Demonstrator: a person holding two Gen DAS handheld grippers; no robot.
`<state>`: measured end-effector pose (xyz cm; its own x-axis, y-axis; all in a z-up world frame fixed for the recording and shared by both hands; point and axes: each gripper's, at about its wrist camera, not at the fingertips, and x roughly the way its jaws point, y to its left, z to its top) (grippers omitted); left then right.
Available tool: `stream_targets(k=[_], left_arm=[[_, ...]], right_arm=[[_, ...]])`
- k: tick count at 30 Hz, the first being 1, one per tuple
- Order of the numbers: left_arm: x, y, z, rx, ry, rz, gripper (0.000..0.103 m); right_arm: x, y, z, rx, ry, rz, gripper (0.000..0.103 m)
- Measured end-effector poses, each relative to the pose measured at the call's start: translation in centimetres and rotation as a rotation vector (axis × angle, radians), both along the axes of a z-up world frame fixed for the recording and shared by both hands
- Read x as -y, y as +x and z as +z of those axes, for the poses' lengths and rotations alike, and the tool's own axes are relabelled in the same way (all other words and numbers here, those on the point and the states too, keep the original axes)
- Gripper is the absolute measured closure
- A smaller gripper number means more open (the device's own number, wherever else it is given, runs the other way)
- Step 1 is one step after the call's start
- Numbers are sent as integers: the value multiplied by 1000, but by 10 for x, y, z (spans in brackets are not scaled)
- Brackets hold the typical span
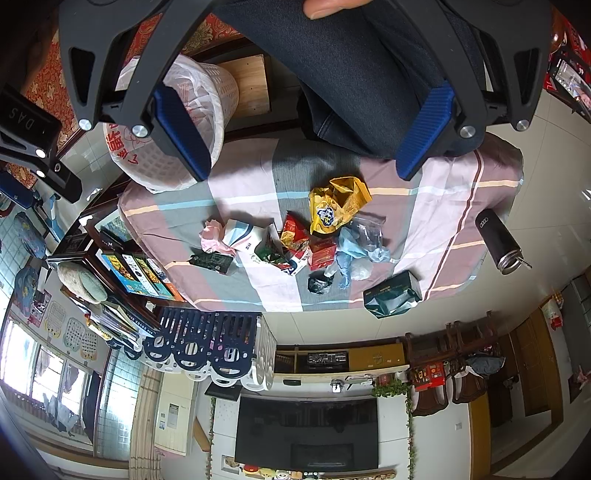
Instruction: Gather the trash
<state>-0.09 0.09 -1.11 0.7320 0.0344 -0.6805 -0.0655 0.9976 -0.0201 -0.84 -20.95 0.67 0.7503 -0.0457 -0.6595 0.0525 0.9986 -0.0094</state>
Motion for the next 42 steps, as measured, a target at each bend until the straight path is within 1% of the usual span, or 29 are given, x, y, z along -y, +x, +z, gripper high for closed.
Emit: stream_targets(k=[8,16,17,20,21,22,23,24,25,26,28,29,30,34,36,37,39,40,41,42], left_arm=[[0,0,0,-1,-1,-1,3],[3,-2,-11,-18,-4,-8,3],[3,-1,-14,-26,-9,-11,3],[-1,7,-19,-44,-13,-3,3],[-3,10,-23,-51,-11,6,3],[-5,12,-26,-56,-11,15,3],[-8,16,-29,-60,-10,26,3],[-11,20,-32,-62,-9,39,3],[-15,22,-34,-60,-8,53,3],[-19,25,-36,-55,-6,70,3],[-27,29,-40,-54,-1,104,3],[-32,33,-42,-54,-2,119,3],[-37,36,-44,-56,-4,135,3],[-59,49,-61,-91,-17,192,3],[-72,56,-70,-109,-30,213,3],[-80,59,-74,-116,-40,224,3],[-102,64,-84,-124,-86,254,3],[-113,66,-89,-129,-128,260,5],[-125,66,-94,-133,-182,258,13],[-134,68,-100,-143,-214,263,20]], right_arm=[[0,0,0,0,-1,-1,3],[4,0,-1,9,2,-11,3],[8,-2,1,30,12,-21,3],[36,-18,16,205,115,-91,3],[43,-22,19,257,134,-118,3],[47,-21,19,273,126,-145,3],[47,-14,14,257,98,-163,3],[46,-2,5,210,75,-140,3],[44,11,-3,150,81,-90,3],[42,22,-18,75,102,-46,3],[38,29,-37,25,129,-54,3],[34,30,-43,31,137,-52,3],[27,29,-48,54,121,-35,3],[-3,29,-52,137,-40,15,4],[-10,35,-56,122,-55,42,4],[-13,42,-58,92,-49,53,9],[-13,56,-62,47,-5,56,19],[-10,62,-66,14,33,40,35],[-10,69,-71,-22,64,24,50],[-10,73,-75,-45,86,13,54]])
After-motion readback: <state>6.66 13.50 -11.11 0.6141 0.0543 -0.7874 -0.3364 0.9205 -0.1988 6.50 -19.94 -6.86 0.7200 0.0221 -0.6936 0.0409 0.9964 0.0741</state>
